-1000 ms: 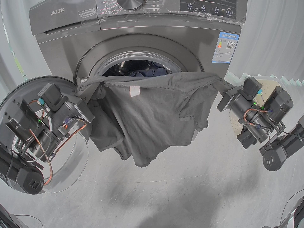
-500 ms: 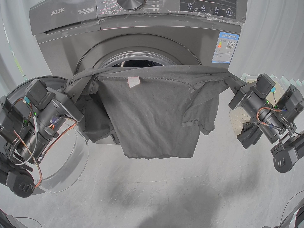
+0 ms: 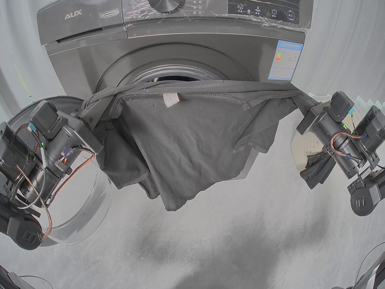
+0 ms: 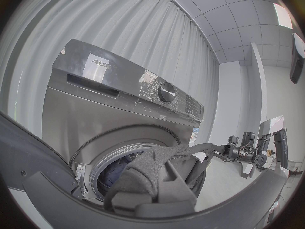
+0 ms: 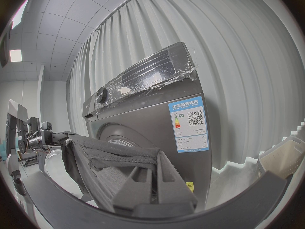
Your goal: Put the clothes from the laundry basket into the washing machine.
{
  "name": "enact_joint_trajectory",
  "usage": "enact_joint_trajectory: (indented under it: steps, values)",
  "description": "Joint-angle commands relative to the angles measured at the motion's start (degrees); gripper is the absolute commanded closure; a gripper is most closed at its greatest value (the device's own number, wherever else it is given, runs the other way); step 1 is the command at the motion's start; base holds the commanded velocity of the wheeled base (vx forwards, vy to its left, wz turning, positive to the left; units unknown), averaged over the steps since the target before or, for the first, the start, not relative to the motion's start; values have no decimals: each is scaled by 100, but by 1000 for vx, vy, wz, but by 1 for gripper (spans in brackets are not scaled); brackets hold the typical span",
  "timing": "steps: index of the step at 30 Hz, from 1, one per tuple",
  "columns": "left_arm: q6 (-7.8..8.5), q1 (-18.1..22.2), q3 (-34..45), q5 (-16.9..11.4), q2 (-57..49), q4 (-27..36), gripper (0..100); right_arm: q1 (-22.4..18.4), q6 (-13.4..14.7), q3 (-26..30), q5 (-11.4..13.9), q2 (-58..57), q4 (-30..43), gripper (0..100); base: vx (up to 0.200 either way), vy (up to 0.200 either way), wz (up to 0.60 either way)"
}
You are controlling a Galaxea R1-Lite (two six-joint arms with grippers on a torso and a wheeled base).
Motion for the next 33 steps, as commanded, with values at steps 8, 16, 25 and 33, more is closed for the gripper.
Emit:
enact_joint_trajectory:
  steps: [8,16,25,33]
  values:
    - [8,-113,-29,48,69,32,100,213,2,25,-34,-58,3,100,0,0,0]
    - [25,-447,-222,100,553,5,100,643,11,288,-236,91,3,100,0,0,0]
    - [60,-579,-679,188,878,58,100,986,46,543,-412,557,-5,100,0,0,0]
    - [69,-781,-925,469,1185,-21,100,1628,81,622,-667,1049,56,100,0,0,0]
